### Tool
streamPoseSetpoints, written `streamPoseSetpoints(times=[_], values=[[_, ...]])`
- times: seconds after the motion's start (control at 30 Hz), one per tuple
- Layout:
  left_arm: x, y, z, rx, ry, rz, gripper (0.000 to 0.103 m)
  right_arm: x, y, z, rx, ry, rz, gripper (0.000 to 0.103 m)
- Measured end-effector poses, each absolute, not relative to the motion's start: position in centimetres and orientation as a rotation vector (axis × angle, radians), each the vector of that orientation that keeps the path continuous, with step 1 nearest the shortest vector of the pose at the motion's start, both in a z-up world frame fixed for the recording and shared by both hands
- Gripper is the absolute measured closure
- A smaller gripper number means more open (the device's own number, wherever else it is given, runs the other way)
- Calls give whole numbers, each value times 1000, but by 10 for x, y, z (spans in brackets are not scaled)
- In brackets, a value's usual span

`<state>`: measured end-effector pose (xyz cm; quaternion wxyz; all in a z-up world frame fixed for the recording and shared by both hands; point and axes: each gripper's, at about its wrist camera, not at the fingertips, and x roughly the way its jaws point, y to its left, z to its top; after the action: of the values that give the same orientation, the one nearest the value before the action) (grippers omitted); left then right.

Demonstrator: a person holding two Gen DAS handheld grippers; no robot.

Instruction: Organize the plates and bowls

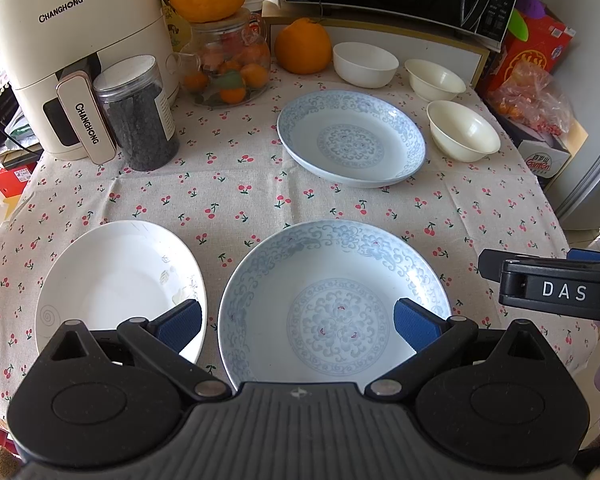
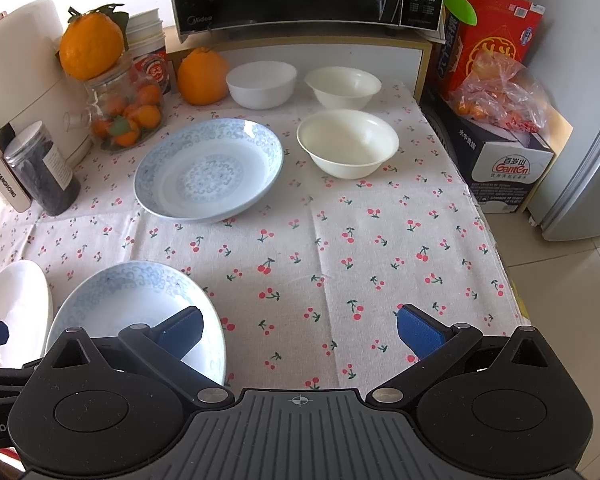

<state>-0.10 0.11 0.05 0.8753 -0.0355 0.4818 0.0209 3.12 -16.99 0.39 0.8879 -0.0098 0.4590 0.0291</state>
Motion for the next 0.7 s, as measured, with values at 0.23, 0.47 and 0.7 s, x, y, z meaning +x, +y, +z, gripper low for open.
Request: streamPoseSetpoints(times=[0.23,0.47,0.7], values=[[-1,1,0,-74,1006,44,1,31,-169,3,-23,954,61,0],[-1,1,0,-73,1006,44,1,31,-169,3,-22,955,60,0],[-1,1,0,-74,1006,44,1,31,-169,3,-23,955,61,0]])
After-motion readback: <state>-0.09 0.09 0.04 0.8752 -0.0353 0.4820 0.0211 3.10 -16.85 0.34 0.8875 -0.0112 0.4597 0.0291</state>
